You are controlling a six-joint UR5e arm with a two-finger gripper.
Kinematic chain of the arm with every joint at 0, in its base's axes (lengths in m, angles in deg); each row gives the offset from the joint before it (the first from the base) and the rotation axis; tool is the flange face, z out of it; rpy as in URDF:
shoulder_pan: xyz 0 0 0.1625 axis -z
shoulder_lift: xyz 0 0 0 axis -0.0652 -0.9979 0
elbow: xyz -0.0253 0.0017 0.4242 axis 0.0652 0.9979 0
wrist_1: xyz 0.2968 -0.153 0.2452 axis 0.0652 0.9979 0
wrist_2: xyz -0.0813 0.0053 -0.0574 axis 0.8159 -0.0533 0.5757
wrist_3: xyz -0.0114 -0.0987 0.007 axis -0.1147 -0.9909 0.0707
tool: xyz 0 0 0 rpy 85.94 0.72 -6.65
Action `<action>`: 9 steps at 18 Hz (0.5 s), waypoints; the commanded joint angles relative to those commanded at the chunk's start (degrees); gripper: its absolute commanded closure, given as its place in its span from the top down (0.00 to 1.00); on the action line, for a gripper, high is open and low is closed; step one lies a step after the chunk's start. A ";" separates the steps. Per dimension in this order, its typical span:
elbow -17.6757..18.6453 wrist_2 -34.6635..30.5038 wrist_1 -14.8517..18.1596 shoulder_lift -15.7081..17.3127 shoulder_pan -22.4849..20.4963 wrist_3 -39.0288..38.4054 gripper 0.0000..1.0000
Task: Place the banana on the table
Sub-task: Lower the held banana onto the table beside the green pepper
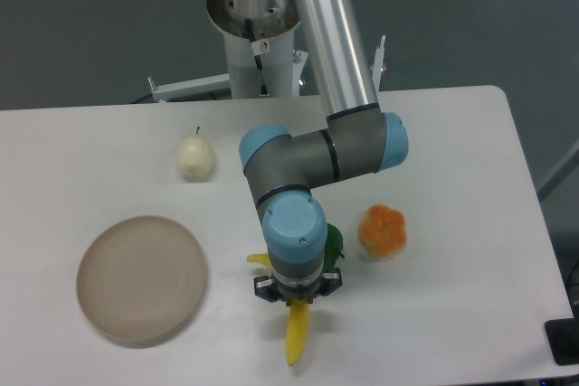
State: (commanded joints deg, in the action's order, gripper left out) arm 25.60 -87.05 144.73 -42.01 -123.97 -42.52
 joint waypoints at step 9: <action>-1.49 0.61 0.09 2.81 -1.23 3.60 1.00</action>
State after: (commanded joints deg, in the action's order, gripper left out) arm 24.12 -86.44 144.81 -39.20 -125.20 -38.92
